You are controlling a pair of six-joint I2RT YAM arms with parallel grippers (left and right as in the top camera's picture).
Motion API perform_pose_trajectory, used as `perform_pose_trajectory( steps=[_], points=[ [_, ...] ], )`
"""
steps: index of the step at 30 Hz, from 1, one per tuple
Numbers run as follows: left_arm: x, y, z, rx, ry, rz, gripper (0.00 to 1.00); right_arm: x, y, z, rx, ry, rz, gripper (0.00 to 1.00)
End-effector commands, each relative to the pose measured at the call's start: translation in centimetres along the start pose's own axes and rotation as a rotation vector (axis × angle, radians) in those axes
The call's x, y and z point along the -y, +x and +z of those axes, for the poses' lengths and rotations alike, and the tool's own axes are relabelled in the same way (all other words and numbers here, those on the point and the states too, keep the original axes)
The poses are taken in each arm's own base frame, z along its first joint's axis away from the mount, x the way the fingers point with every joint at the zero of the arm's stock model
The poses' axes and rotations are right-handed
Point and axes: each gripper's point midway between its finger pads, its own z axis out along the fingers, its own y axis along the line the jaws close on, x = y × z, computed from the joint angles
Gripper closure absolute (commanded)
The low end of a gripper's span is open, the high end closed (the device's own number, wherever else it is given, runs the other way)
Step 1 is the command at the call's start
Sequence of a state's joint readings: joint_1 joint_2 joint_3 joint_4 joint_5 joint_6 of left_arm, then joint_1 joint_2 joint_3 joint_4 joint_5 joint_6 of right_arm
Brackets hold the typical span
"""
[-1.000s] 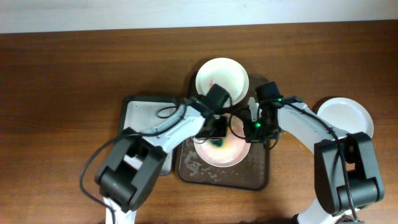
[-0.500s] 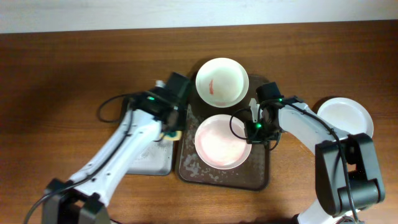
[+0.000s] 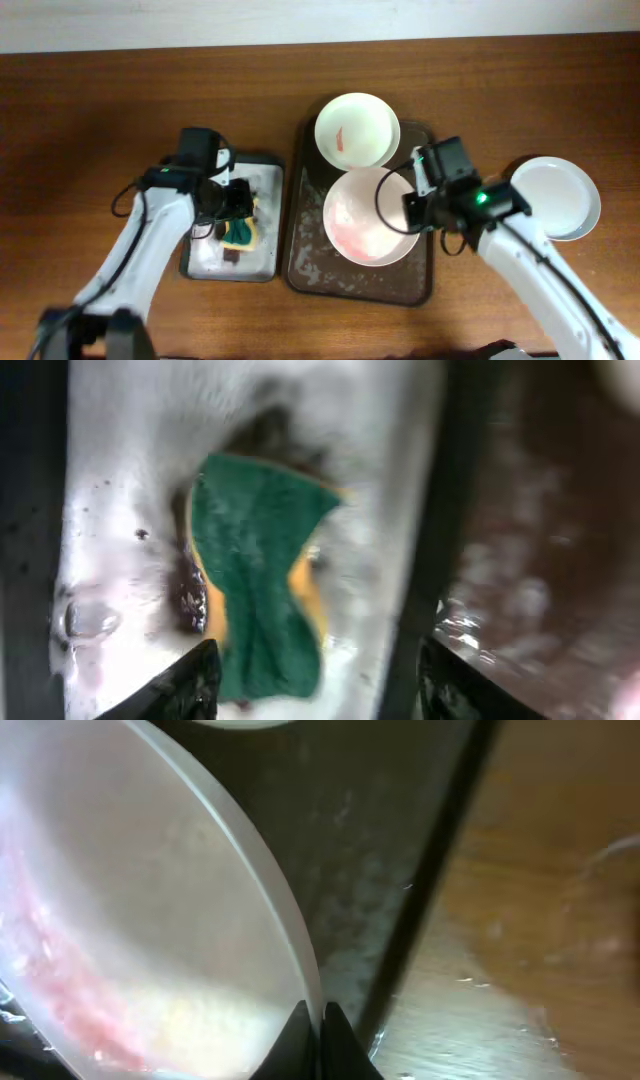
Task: Clean dirty plates on tray and stack at the side
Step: 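Put the sponge back in the black tray with left gripper, then lift the pink plate with right gripper and stack it on the side plate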
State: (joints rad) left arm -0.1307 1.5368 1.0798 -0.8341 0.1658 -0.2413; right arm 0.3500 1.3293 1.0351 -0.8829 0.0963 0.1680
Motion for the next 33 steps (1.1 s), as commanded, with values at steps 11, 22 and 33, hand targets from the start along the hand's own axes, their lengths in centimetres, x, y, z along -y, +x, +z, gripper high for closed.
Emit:
perform_pose_trajectory(
  steps=[11, 22, 33],
  points=[
    [1.0, 2.0, -13.5, 0.349, 0.033, 0.103, 0.01, -5.1, -2.7, -11.1, 0.596, 0.514, -0.239, 0.96],
    [1.0, 2.0, -13.7, 0.354, 0.034, 0.104, 0.0, -7.1, -2.5, -14.8, 0.766, 0.613, -0.326, 0.96],
    [1.0, 2.0, -13.7, 0.354, 0.034, 0.104, 0.01, -8.4, -2.0, -16.1, 0.808, 0.646, -0.433, 0.96]
  ],
)
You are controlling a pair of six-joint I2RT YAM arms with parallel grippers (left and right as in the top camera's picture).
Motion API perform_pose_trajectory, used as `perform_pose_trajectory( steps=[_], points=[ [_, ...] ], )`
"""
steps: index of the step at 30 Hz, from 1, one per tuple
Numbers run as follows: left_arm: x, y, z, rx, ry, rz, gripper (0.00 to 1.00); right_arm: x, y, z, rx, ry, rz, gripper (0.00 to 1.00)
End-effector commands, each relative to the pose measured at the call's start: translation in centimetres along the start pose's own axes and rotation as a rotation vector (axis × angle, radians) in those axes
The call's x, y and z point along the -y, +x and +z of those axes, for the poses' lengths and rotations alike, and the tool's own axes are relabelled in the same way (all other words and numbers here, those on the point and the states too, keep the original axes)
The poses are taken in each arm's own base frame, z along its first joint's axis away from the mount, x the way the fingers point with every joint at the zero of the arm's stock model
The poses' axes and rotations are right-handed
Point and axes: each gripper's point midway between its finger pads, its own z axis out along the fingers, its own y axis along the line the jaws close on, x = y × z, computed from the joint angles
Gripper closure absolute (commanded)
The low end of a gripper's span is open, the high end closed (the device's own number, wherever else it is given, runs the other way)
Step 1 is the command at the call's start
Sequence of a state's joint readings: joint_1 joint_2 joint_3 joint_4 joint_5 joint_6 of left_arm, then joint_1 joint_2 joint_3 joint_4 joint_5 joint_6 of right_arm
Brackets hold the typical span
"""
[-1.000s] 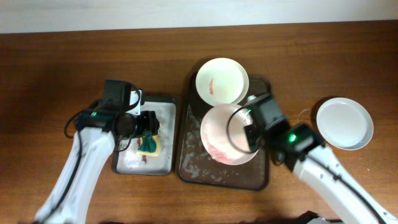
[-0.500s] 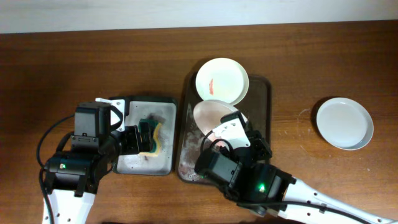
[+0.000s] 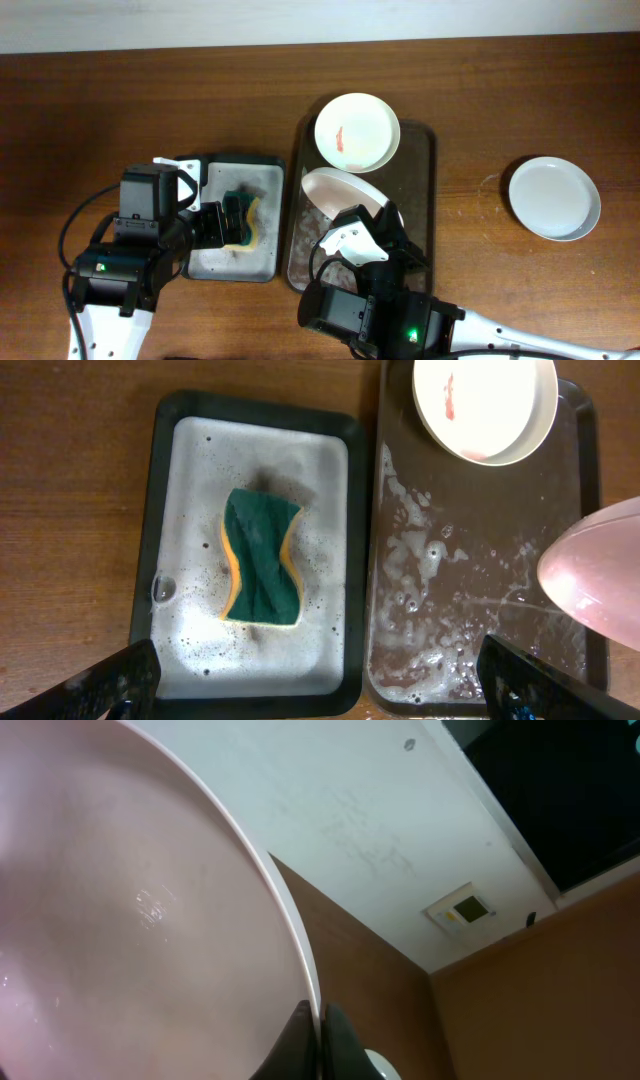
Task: Clean dirty plates on tray and stack at the side
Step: 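Lift the pink plate with right gripper and stack it on the side plate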
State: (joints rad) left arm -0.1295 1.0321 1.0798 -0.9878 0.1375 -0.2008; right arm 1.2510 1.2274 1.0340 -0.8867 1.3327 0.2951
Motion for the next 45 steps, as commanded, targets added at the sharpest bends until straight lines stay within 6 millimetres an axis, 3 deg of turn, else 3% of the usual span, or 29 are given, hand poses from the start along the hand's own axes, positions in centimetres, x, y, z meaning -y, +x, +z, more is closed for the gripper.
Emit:
perform_pose_trajectory(
  steps=[1, 9, 12, 14, 16, 17, 19, 20, 21, 23, 24, 25, 26, 27, 28, 29, 30, 32, 33, 35, 36, 37, 38, 39, 41, 42, 45],
  points=[
    [-0.2, -0.1, -0.2, 0.008, -0.012, 0.014, 0.01, 1.1, -0.4, -0.2, 0.021, 0.042, 0.011, 0.96],
    [-0.2, -0.1, -0.2, 0.008, -0.012, 0.014, 0.01, 0.8, -0.1, 0.2, -0.002, 0.022, 0.026, 0.96],
    [-0.2, -0.1, -0.2, 0.008, -0.012, 0.014, 0.01, -0.8, 0.9, 1.0, -0.069, -0.079, 0.077, 0.96],
    [-0.2, -0.1, -0.2, 0.008, -0.012, 0.014, 0.01, 0.5, 2.1, 2.0, -0.113, -0.025, 0.06, 0.96],
    [-0.2, -0.1, -0.2, 0.008, -0.012, 0.014, 0.01, -0.4, 2.5, 2.7, -0.155, -0.079, 0.139, 0.96],
    [-0.2, -0.1, -0.2, 0.008, -0.012, 0.014, 0.01, -0.7, 2.8, 2.9, -0.171, -0.111, 0.041, 0.96],
    [-0.2, -0.1, -0.2, 0.008, -0.012, 0.014, 0.01, 1.8, 3.1, 3.3, -0.165, 0.02, 0.108, 0.96],
    [-0.2, -0.1, -0.2, 0.008, -0.012, 0.014, 0.01, 1.6, 2.9, 3.5, -0.169, 0.005, 0.194, 0.96],
    [-0.2, -0.1, -0.2, 0.008, -0.012, 0.014, 0.01, 0.7, 3.0, 3.7, -0.183, -0.054, 0.078, 0.96],
    [-0.2, -0.1, -0.2, 0.008, -0.012, 0.014, 0.01, 2.4, 3.8, 4.3, -0.205, 0.034, 0.142, 0.96],
    [-0.2, -0.1, -0.2, 0.008, -0.012, 0.014, 0.01, 1.2, 3.9, 4.6, -0.231, -0.031, 0.215, 0.96],
    [-0.2, -0.1, -0.2, 0.008, -0.012, 0.014, 0.01, -0.2, 3.9, 4.7, -0.248, -0.125, 0.147, 0.96],
    [-0.2, -0.1, -0.2, 0.008, -0.012, 0.014, 0.01, 0.6, 4.2, 4.9, -0.25, -0.093, 0.09, 0.96],
    [-0.2, -0.1, -0.2, 0.008, -0.012, 0.014, 0.01, 1.7, 4.4, 5.2, -0.254, -0.022, 0.176, 0.96],
    [-0.2, -0.1, -0.2, 0.008, -0.012, 0.014, 0.01, 1.2, 4.4, 5.5, -0.268, -0.044, 0.293, 0.96],
    [-0.2, -0.1, -0.2, 0.008, -0.012, 0.014, 0.0, 0.0, 4.2, 5.6, -0.272, -0.128, 0.206, 0.96],
    [-0.2, -0.1, -0.2, 0.008, -0.012, 0.014, 0.0, 0.3, 4.3, 5.6, -0.271, -0.114, 0.159, 0.96],
    [-0.2, -0.1, -0.2, 0.008, -0.012, 0.014, 0.01, 0.6, 4.8, 5.5, -0.289, -0.083, 0.258, 0.96],
    [-0.2, -0.1, -0.2, 0.008, -0.012, 0.014, 0.01, -1.5, 4.6, 5.2, -0.303, -0.211, 0.212, 0.96],
    [-0.2, -0.1, -0.2, 0.008, -0.012, 0.014, 0.01, -0.4, 5.1, 5.5, -0.304, -0.151, 0.134, 0.96],
    [-0.2, -0.1, -0.2, 0.008, -0.012, 0.014, 0.01, 1.0, 5.8, 5.6, -0.325, -0.058, 0.266, 0.96],
    [-0.2, -0.1, -0.2, 0.008, -0.012, 0.014, 0.01, 0.4, 6.5, 5.4, -0.38, -0.081, 0.48, 0.96],
    [-0.2, -0.1, -0.2, 0.008, -0.012, 0.014, 0.01, -1.6, 6.5, 5.2, -0.429, -0.21, 0.501, 0.96],
    [-0.2, -0.1, -0.2, 0.008, -0.012, 0.014, 0.0, -1.6, 6.8, 5.6, -0.439, -0.237, 0.437, 0.96],
    [-0.2, -0.1, -0.2, 0.008, -0.012, 0.014, 0.01, -1.3, 8.0, 6.3, -0.512, -0.231, 0.544, 0.96],
    [-0.2, -0.1, -0.2, 0.008, -0.012, 0.014, 0.01, -2.3, 8.7, 6.8, -0.592, -0.349, 0.593, 0.96],
    [-0.2, -0.1, -0.2, 0.008, -0.012, 0.014, 0.01, -1.8, 10.5, 7.9, -0.701, -0.396, 0.716, 0.96]
  ],
)
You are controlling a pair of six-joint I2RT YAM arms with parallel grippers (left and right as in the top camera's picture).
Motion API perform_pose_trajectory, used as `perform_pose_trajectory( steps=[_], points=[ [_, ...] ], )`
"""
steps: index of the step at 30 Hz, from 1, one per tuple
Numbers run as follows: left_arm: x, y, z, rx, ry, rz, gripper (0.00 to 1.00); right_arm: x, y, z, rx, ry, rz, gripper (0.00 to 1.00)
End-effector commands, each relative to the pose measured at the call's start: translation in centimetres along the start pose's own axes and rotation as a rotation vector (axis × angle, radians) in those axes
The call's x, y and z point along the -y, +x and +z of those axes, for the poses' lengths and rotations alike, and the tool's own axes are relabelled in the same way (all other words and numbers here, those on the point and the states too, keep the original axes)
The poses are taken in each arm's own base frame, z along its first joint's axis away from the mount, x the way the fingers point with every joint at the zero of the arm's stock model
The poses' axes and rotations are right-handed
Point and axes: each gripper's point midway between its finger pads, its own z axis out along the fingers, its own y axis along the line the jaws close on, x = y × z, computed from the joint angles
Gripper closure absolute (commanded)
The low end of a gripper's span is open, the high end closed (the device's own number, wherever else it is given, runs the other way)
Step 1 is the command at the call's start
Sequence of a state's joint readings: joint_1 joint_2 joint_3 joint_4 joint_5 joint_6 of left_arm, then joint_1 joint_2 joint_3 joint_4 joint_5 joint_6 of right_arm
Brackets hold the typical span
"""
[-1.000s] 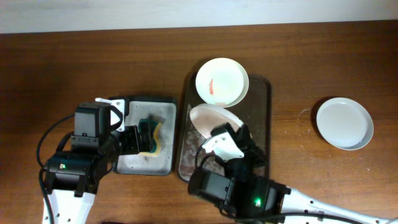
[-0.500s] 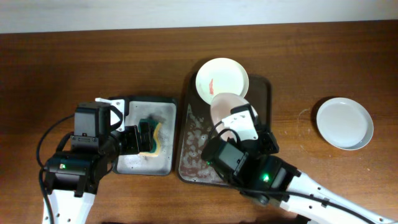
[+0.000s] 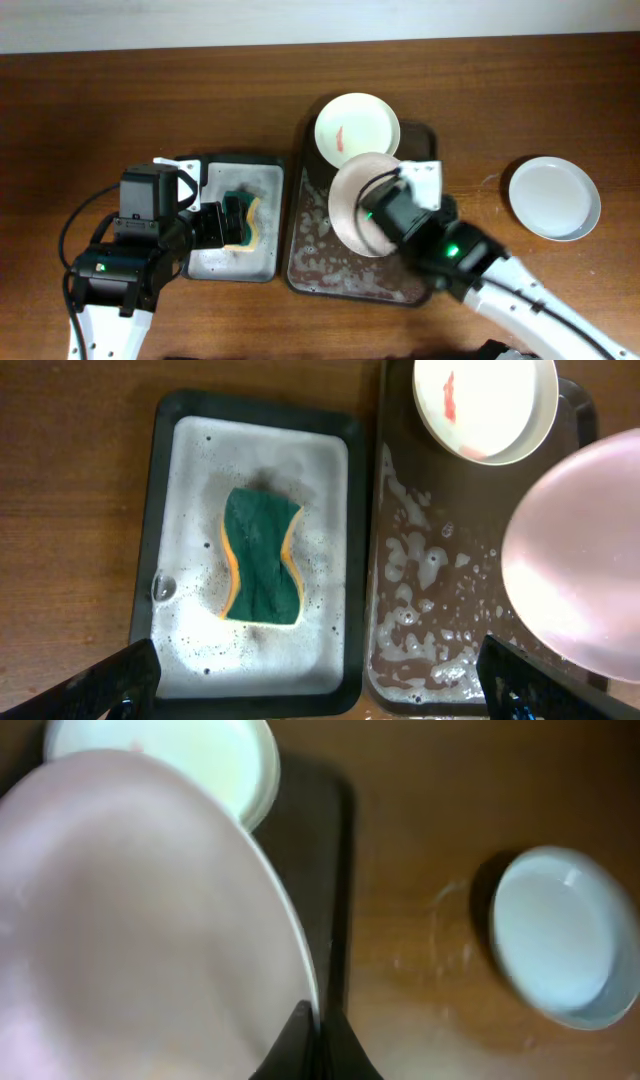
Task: Clean dirty plates on tray and stack at the side
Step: 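Lift the pink plate with right gripper and stack it on the side plate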
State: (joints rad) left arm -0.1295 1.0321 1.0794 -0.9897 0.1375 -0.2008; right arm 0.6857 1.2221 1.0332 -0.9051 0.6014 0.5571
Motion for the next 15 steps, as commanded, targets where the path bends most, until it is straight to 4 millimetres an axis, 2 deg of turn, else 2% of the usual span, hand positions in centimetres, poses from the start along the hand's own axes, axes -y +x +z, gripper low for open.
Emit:
perform_pose_trajectory(
  steps=[1, 4, 5, 10, 11, 12, 13, 14, 15],
  points=[
    [-0.2, -0.2, -0.2, 0.01, -0.012, 0.014, 0.01, 0.8, 0.8, 1.6, -0.195, -0.193, 0.231, 0.96],
    [-0.2, -0.2, -0.2, 0.01, -0.012, 0.014, 0.01, 4.9, 0.1, 3.4, -0.274, -0.288, 0.464, 0.96],
    [-0.2, -0.2, -0.2, 0.01, -0.012, 0.014, 0.01, 6.8, -0.3, 4.0, -0.274, -0.311, 0.542, 0.96],
    [-0.2, -0.2, -0.2, 0.01, -0.012, 0.014, 0.0, 19.2, 0.5, 7.3, -0.216, -0.139, 0.921, 0.96],
    [-0.2, -0.2, -0.2, 0.01, -0.012, 0.014, 0.01, 20.9, 0.7, 7.8, -0.199, -0.108, 0.961, 0.96],
    [-0.2, -0.2, -0.2, 0.01, -0.012, 0.014, 0.01, 22.9, 1.2, 8.6, -0.186, -0.06, 1.008, 0.96],
    [-0.2, -0.2, -0.2, 0.01, -0.012, 0.014, 0.01, 25.3, 2.5, 9.5, -0.193, 0.024, 1.076, 0.96],
    [-0.2, -0.2, -0.2, 0.01, -0.012, 0.014, 0.01, 26.6, 3.6, 10.1, -0.212, 0.078, 1.109, 0.96],
    [-0.2, -0.2, -0.2, 0.01, -0.012, 0.014, 0.01, 27.8, 5.6, 11.0, -0.26, 0.147, 1.132, 0.96]
  ],
)
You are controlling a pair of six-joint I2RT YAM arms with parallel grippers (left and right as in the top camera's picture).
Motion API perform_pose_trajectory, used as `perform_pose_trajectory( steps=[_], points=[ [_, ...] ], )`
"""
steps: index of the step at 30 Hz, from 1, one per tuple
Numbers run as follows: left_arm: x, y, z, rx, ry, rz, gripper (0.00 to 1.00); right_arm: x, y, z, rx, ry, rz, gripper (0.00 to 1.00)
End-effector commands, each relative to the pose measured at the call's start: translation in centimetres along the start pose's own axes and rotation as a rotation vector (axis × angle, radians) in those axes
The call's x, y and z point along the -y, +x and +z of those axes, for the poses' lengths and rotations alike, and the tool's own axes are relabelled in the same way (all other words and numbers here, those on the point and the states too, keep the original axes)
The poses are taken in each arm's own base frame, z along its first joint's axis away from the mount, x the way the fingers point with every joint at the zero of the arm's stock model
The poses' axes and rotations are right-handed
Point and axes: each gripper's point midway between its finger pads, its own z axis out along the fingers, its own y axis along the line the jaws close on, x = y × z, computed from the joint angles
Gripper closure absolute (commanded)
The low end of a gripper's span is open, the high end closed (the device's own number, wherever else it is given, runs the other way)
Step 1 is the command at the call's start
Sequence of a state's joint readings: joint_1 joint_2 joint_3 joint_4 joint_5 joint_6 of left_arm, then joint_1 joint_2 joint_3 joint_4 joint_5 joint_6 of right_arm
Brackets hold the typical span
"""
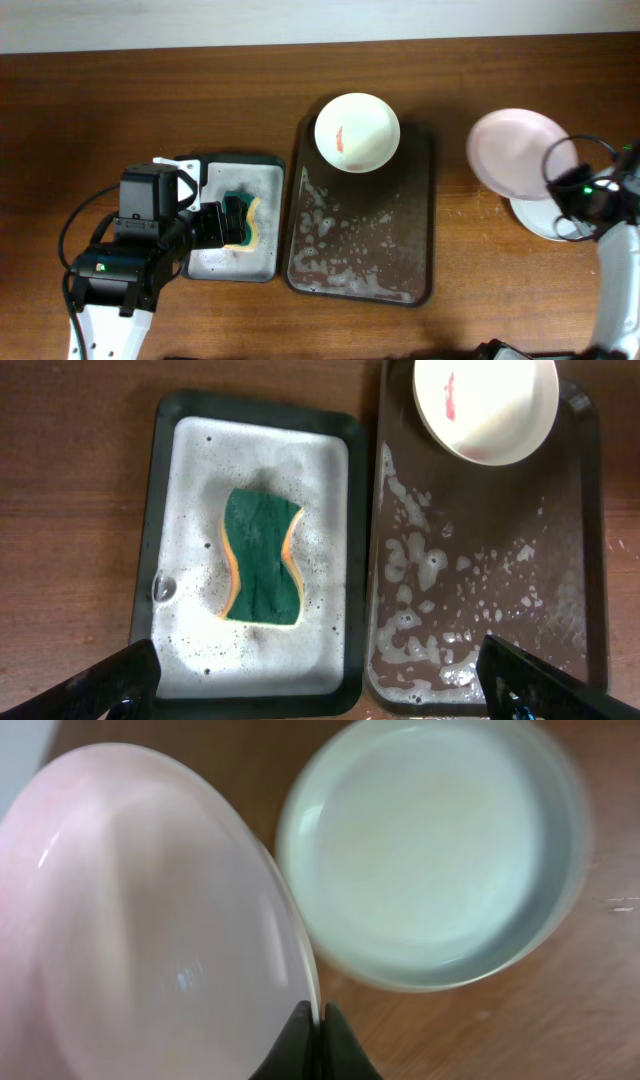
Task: Clean dirty plates on tray and stack at the side
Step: 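Lift the pink plate with right gripper and stack it on the side plate, then pull the last white plate to the tray center with right gripper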
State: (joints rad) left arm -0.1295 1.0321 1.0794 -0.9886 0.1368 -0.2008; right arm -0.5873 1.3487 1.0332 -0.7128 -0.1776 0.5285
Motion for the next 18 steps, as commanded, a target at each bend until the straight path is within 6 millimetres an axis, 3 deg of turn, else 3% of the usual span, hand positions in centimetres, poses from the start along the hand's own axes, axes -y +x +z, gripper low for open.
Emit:
perform_pose_trajectory(
  steps=[1, 3, 5, 6, 7, 8, 11, 13, 14, 16, 18],
  points=[
    [-0.2, -0.1, -0.2, 0.009, -0.011, 0.014, 0.01, 6.0, -0.9, 2.9, -0.028, 0.21, 0.116, 0.96],
    [-0.2, -0.1, -0.2, 0.009, -0.011, 0.014, 0.01, 9.0, -0.6, 4.5, -0.051, 0.337, 0.13, 0.96],
    [-0.2, -0.1, -0.2, 0.009, -0.011, 0.014, 0.01, 10.7, -0.5, 6.2, -0.082, 0.392, 0.106, 0.96],
    [-0.2, -0.1, -0.2, 0.009, -0.011, 0.014, 0.01, 10.7, -0.3, 6.7, -0.103, 0.383, 0.061, 0.84],
    [-0.2, -0.1, -0.2, 0.009, -0.011, 0.014, 0.01, 10.6, -0.2, 6.8, -0.115, 0.376, 0.034, 0.55],
    [-0.2, -0.1, -0.2, 0.009, -0.011, 0.014, 0.01, 10.3, -0.3, 6.6, -0.116, 0.362, 0.028, 0.46],
    [-0.2, -0.1, -0.2, 0.009, -0.011, 0.014, 0.01, 5.5, -1.8, 4.9, -0.101, 0.144, -0.034, 0.44],
    [-0.2, -0.1, -0.2, 0.009, -0.011, 0.014, 0.01, -0.6, -2.5, 2.1, -0.08, -0.115, -0.167, 0.44],
    [-0.2, -0.1, -0.2, 0.009, -0.011, 0.014, 0.01, -4.9, -1.6, -0.1, -0.08, -0.281, -0.293, 0.44],
    [-0.2, -0.1, -0.2, 0.009, -0.011, 0.014, 0.01, -9.1, 0.8, -2.2, -0.095, -0.407, -0.415, 0.44],
    [-0.2, -0.1, -0.2, 0.009, -0.011, 0.014, 0.01, -12.5, 4.5, -3.1, -0.127, -0.474, -0.601, 0.44]
  ],
)
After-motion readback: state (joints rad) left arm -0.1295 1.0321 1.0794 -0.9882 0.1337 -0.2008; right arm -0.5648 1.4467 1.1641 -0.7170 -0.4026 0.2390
